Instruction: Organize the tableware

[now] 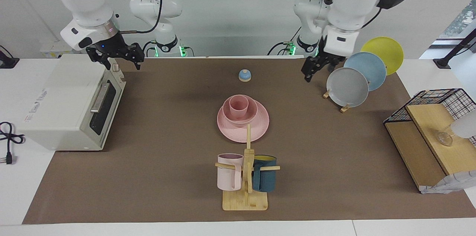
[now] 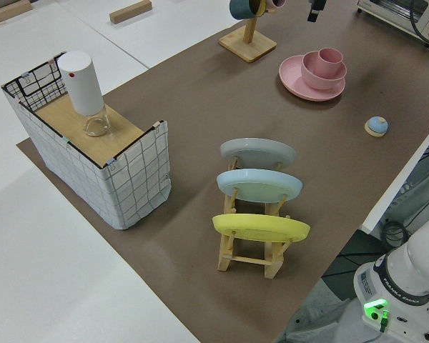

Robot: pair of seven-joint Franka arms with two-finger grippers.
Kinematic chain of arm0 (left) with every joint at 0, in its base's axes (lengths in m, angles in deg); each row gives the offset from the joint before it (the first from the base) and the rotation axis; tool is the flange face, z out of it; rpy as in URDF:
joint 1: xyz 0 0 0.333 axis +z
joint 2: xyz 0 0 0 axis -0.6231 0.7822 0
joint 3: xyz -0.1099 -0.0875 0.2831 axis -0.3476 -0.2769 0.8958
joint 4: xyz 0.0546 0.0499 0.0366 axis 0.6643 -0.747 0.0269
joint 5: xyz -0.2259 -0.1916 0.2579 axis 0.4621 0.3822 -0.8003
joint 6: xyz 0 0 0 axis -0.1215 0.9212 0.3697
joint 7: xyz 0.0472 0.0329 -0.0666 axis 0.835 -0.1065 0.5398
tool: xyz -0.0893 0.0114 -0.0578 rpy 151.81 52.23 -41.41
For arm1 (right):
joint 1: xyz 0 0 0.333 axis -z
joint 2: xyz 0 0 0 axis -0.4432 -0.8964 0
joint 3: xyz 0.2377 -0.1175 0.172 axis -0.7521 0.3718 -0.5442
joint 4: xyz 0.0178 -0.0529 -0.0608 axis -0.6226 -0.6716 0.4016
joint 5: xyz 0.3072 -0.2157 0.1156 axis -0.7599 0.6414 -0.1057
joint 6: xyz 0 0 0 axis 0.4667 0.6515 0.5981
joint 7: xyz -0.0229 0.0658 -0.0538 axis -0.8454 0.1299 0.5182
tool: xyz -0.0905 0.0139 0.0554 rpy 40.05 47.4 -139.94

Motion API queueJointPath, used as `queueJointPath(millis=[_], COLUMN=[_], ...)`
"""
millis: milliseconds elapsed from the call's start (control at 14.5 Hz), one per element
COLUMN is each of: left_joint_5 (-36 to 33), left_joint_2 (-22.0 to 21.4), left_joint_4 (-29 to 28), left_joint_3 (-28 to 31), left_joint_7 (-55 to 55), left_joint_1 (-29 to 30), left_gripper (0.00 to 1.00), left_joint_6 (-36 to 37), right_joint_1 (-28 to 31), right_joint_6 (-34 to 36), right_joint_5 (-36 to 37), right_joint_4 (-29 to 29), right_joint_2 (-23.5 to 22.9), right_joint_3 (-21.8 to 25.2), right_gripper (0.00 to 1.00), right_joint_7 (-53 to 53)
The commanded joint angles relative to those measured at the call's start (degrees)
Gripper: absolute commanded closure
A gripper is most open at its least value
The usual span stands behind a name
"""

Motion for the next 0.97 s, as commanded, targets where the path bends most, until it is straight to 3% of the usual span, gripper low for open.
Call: queueJointPath(millis=[0,207,483,621,897], left_joint_5=[0.22,0.75,0.93,0.93,0.93], left_joint_2=[-5.29,-8.82,-10.31,-10.32,-9.79], left_joint_4=[-6.24,-11.25,-15.04,-15.22,-13.65], left_joint_3=[-0.84,-0.84,-0.76,-0.76,-0.76], left_joint_7=[-14.02,-23.63,-29.35,-28.92,-28.75], left_joint_1=[7.79,12.55,13.09,13.0,12.39], left_gripper=[0.0,0.0,0.0,0.0,0.0], left_joint_6=[1.21,0.42,-3.87,-6.51,-4.43], right_joint_1=[0.95,0.95,0.87,0.87,0.87], right_joint_6=[-1.05,-1.05,-0.96,-0.96,-0.96], right_joint_5=[-1.4,-1.4,-1.4,-1.4,-1.4], right_joint_4=[-1.02,-1.02,-1.02,-1.02,-1.02], right_joint_2=[0.93,0.93,0.93,1.02,1.02], right_joint_3=[-0.37,-0.28,-0.37,-0.28,-0.37], right_gripper=[0.0,0.0,0.0,0.0,0.0], right_joint_7=[-0.96,-0.79,-0.87,-0.87,-0.87])
